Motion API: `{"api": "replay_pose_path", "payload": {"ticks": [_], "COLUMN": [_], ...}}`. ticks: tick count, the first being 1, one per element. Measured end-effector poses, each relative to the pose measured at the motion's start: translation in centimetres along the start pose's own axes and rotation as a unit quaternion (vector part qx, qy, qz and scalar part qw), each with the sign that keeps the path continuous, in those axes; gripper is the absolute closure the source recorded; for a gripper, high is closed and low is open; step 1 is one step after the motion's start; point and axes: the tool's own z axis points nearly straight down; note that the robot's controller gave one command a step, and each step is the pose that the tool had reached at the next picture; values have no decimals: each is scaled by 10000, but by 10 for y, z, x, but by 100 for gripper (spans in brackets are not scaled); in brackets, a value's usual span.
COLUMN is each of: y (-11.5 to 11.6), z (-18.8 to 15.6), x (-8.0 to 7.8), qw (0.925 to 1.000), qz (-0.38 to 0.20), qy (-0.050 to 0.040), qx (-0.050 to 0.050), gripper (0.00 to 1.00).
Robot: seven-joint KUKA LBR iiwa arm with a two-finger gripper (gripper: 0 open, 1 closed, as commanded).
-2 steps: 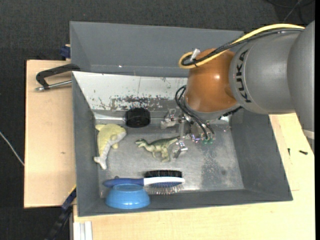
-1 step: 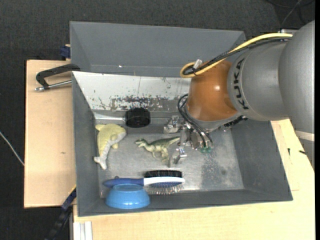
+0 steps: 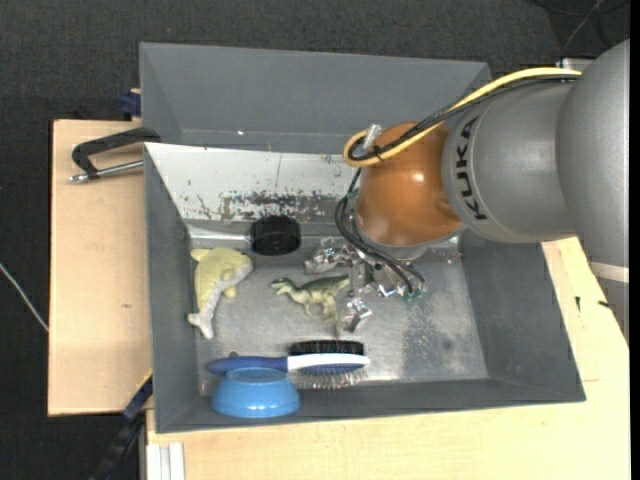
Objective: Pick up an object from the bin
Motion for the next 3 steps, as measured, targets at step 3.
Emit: {"api": "replay_pose_path", "payload": {"ticks": [3], "y": [1], "z": [-67], "x": [-5], "qw": [10000], "qz": [18], "qy": [6], "qx": [-12], "gripper": [100]}}
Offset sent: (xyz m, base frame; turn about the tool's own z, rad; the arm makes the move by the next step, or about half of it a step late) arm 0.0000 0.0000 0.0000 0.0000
